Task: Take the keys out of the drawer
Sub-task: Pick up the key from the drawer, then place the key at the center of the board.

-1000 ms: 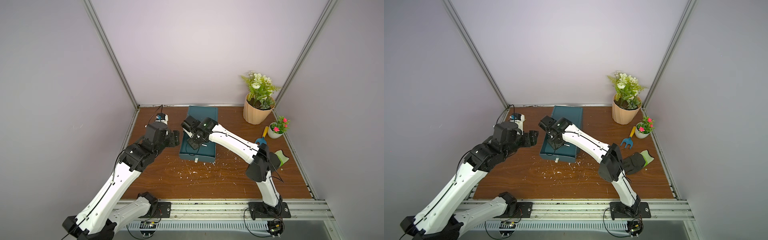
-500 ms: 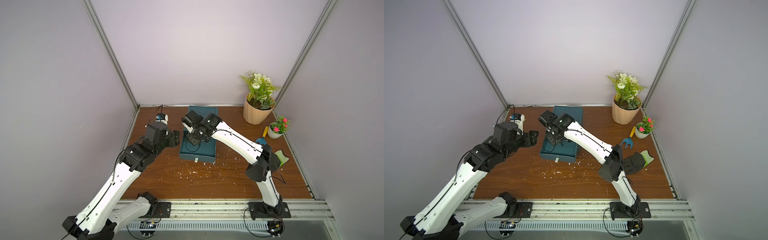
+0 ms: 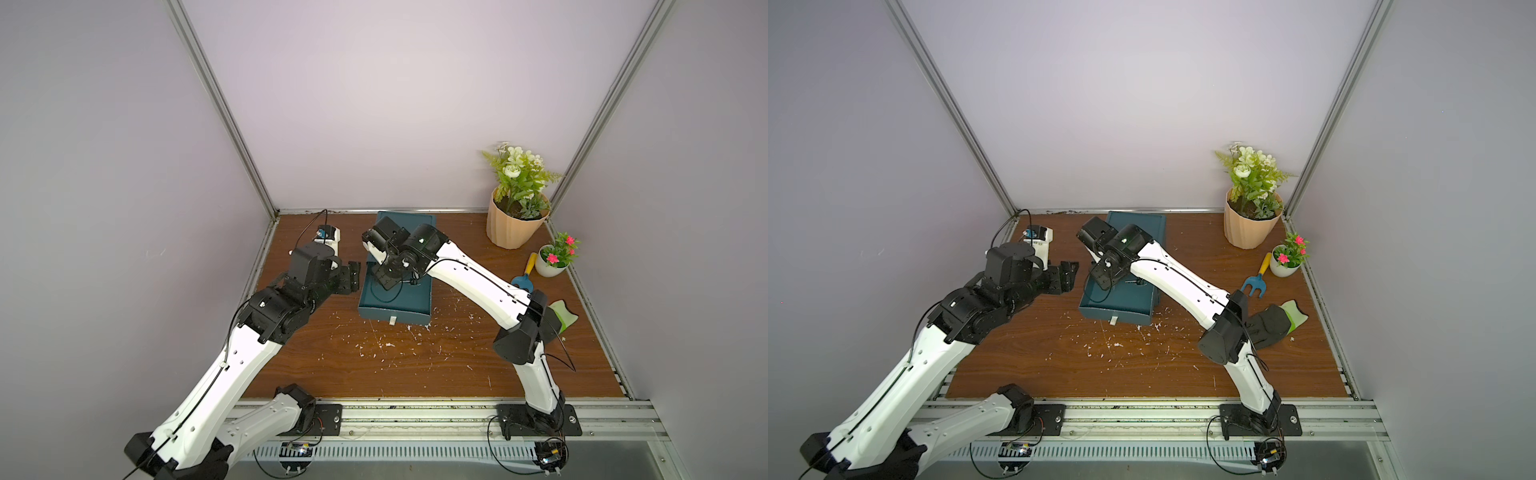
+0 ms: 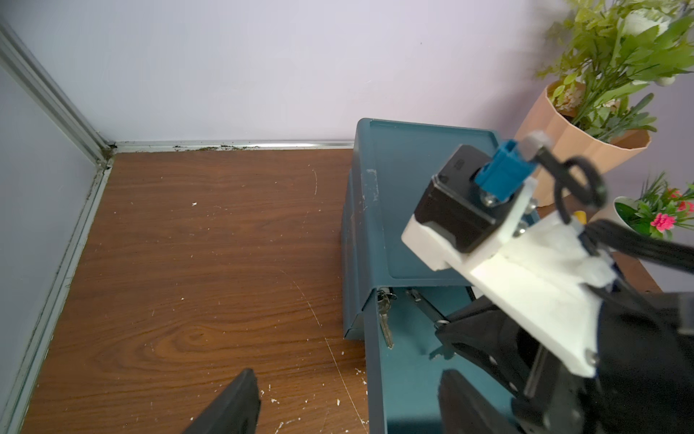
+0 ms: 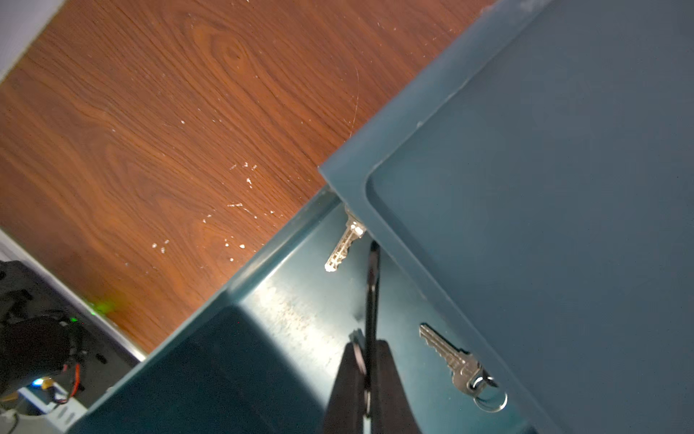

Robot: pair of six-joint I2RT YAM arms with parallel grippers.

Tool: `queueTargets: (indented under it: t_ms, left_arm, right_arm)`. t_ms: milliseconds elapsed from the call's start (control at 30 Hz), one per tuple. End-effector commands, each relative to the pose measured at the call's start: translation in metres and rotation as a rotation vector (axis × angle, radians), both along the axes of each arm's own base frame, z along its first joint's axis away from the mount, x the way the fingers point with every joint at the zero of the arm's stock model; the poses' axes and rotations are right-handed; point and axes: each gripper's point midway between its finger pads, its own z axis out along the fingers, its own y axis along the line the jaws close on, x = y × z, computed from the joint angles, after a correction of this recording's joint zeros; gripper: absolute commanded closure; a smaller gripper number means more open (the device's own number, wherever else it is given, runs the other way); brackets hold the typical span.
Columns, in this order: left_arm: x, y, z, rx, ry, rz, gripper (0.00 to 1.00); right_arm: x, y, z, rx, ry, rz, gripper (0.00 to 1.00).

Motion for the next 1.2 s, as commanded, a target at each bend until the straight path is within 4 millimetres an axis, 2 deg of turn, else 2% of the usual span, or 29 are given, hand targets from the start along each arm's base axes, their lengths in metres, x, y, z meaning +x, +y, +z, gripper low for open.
queueTargets:
  t_ms: [0,200,400,500,700,833,967,1067,1167]
  left_arm:
    - [0.000,-0.009,0.016,-0.025,-0.069,-0.070,0.22]
    - [-0.005,-0.027,0.024,-0.109,-0.098,-0.158,0.22]
    - [-0.010,-0.047,0.035,-0.173,-0.131,-0.266,0.22]
    - [-0.010,-0.059,0.039,-0.198,-0.138,-0.325,0.22]
    - [-0.011,-0.086,0.040,-0.234,-0.135,-0.464,0.23]
    - [-0.016,-0.106,0.037,-0.250,-0.124,-0.574,0.22]
    - [-0.030,-0.132,0.034,-0.246,-0.112,-0.709,0.14]
    - [-0.043,-0.151,0.030,-0.251,-0.095,-0.809,0.10]
    - [-0.052,-0.161,0.028,-0.297,-0.070,-0.880,0.09]
  right_arm:
    - [-0.011,-0.010,0.065,0.169,-0.050,-0.019,0.98]
    - [-0.017,-0.032,0.084,0.207,-0.064,-0.051,0.99]
    - [-0.022,-0.070,0.092,0.219,-0.063,-0.120,1.00]
    - [-0.026,-0.094,0.089,0.221,-0.055,-0.171,1.00]
    - [-0.035,-0.159,0.075,0.273,-0.047,-0.353,1.00]
    - [-0.040,-0.199,0.052,0.357,-0.034,-0.488,1.00]
    - [-0.047,-0.234,0.014,0.394,-0.014,-0.606,1.00]
    - [-0.049,-0.253,-0.018,0.372,0.009,-0.686,1.00]
    - [-0.047,-0.261,-0.051,0.344,0.041,-0.723,1.00]
